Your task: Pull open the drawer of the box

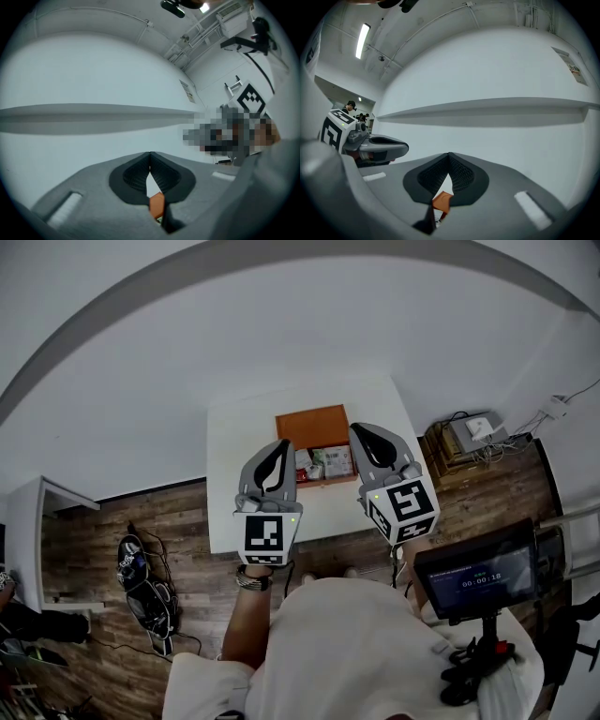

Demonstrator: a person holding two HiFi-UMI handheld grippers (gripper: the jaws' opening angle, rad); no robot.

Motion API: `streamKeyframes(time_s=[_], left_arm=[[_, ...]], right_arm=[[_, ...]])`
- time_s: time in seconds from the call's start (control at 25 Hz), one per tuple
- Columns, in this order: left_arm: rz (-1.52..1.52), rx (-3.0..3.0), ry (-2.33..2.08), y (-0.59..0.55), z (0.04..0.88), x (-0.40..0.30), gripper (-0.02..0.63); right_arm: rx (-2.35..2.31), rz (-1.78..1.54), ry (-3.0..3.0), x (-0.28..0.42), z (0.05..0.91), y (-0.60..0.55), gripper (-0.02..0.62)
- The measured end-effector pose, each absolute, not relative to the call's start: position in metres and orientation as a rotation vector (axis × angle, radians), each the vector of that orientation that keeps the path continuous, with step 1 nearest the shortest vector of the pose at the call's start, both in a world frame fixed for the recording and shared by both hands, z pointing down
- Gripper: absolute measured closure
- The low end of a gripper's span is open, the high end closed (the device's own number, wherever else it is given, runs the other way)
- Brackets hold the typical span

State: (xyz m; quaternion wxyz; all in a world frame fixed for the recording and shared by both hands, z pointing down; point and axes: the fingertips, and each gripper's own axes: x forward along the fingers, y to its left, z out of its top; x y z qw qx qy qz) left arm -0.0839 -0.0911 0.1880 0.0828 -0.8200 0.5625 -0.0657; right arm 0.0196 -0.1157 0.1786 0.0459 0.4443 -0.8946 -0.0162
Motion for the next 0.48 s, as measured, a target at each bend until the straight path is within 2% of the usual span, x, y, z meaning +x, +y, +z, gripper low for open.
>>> streamKeyframes(time_s=[0.48], left_arm=[[-0.204, -2.458, 1.661, -0.083, 0.190, -0.074, 0.600]], right_arm=[[1.353, -0.042, -2.726, 0.026, 0.183, -0.108, 0.594]])
